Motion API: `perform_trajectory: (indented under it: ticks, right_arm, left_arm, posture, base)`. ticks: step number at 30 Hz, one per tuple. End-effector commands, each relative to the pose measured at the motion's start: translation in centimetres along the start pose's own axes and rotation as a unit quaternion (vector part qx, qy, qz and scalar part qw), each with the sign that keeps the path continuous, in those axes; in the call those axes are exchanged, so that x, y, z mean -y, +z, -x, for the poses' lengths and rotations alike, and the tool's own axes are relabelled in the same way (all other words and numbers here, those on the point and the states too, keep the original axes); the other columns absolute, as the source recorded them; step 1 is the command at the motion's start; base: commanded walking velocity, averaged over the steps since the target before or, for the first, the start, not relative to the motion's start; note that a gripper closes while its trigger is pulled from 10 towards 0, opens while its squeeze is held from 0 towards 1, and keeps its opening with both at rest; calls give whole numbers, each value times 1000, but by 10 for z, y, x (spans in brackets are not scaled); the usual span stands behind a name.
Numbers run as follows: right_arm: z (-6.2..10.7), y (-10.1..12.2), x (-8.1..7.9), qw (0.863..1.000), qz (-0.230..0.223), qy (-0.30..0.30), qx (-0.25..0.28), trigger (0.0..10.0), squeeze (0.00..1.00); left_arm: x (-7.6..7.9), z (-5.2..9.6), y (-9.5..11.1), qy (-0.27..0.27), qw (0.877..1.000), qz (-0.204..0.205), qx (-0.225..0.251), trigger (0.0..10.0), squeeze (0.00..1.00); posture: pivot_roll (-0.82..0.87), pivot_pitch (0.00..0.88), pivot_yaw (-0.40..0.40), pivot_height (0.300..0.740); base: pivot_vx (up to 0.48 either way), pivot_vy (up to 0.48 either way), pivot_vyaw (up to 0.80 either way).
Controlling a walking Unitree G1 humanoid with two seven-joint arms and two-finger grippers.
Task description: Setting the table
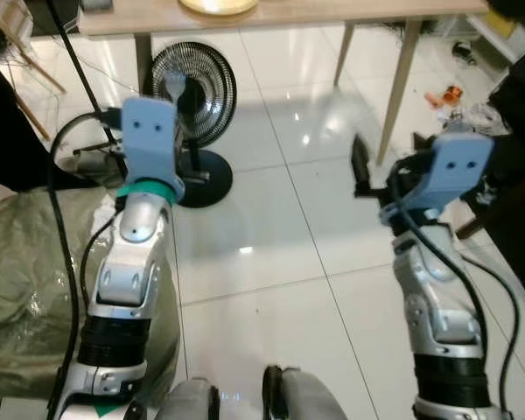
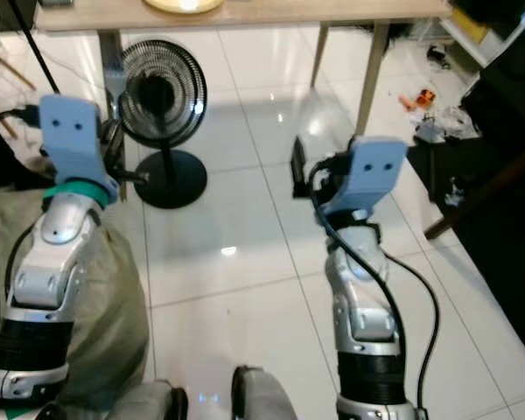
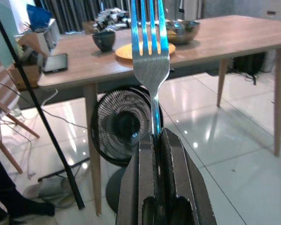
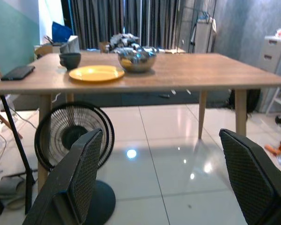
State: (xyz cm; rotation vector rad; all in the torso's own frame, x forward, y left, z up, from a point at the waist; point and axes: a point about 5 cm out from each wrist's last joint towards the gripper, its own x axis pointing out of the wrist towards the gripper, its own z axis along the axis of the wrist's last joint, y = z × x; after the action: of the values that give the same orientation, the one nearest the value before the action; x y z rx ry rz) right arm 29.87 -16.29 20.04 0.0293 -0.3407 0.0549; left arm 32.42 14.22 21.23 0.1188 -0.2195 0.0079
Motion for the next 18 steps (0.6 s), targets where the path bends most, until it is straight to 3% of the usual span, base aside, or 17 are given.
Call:
perform_trajectory:
  ticks: [1,18]
  right_arm:
    - [2,-2,-2,1000,1,0,-2,10000,0]
    - [2,-2,-1,1000,3,-6,-2,10000,0]
  left_arm:
    - [-3,2,-3,6,1000,0,-5,10000,0]
    - [-3,2,-3,6,1000,1,-5,10000,0]
  posture:
    - [13,80,12,740]
    - [14,84,11,740]
  base:
    - [461,0,0]
    - [459,0,0]
